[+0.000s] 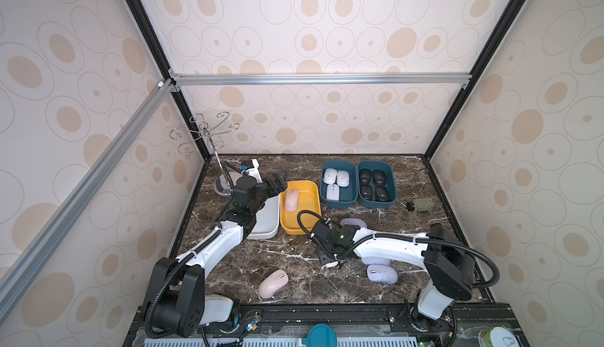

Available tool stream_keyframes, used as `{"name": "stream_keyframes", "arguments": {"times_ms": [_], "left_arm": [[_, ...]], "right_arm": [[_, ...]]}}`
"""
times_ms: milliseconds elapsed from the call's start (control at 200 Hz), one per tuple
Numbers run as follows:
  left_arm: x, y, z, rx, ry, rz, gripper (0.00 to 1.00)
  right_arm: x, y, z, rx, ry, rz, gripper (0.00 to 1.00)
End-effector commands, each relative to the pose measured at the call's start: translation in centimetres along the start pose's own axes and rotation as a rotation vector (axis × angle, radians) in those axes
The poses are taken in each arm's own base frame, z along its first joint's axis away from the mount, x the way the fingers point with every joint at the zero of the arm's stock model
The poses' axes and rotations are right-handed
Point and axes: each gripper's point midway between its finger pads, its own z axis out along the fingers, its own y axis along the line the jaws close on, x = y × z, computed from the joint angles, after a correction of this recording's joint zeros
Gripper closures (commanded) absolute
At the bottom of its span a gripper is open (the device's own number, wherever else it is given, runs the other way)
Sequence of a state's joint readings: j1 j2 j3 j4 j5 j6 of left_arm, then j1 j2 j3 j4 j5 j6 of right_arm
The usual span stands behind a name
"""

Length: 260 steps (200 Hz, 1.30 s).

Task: Place the mice by color into the storage box
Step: Pick up the mouse from the center of the board, then place the mouse in the storage box.

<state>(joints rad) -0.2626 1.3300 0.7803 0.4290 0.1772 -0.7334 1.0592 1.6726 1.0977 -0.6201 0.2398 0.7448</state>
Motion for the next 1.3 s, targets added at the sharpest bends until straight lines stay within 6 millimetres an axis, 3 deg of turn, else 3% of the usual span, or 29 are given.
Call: {"name": "stream_keyframes", "arguments": {"times_ms": [0, 130, 235, 415, 585, 795, 1075, 1296], "left_arm": [[-2.5, -1.2, -0.5, 0.021, -0.052, 0.009, 0.00], [-3.5, -0.2, -0.9, -0.012, -0.086, 0.011, 0.00], [-4.4, 0.7, -1.2, -0.027, -0.109, -0.007, 0.00], [-4.5, 1.4, -1.1, -0.045, -0.111, -0.007, 0.00], [-4.7, 1.7, -1.1, -0.059, -0.118, 0.000, 0.00], [-4.8, 1.8, -1.1, -0.058, -0.121, -0.002, 0.00], [-4.8, 1.9, -0.9, -0.046, -0.113, -0.019, 0.00], [-4.9, 1.9, -1.0, -0.041, -0.115, -0.025, 0.00]], "right_arm": [[-2.3, 0.2, -3.8, -0.001, -0.091, -0.021, 0.49], [-6.2, 1.4, -6.2, -0.017, -0.208, -0.040, 0.48], [-10.2, 2.0, -6.3, -0.022, -0.262, -0.021, 0.48], [-16.5, 1.9, -3.3, -0.033, -0.321, 0.061, 0.50], [-20.3, 1.1, 0.4, 0.066, -0.326, 0.048, 0.52], [-22.6, 1.2, 3.0, 0.055, -0.344, 0.070, 0.52], [-23.5, 0.9, 8.0, 0.059, -0.267, 0.115, 0.52], [-24.2, 0.4, 10.1, 0.044, -0.252, 0.140, 0.52]]}}
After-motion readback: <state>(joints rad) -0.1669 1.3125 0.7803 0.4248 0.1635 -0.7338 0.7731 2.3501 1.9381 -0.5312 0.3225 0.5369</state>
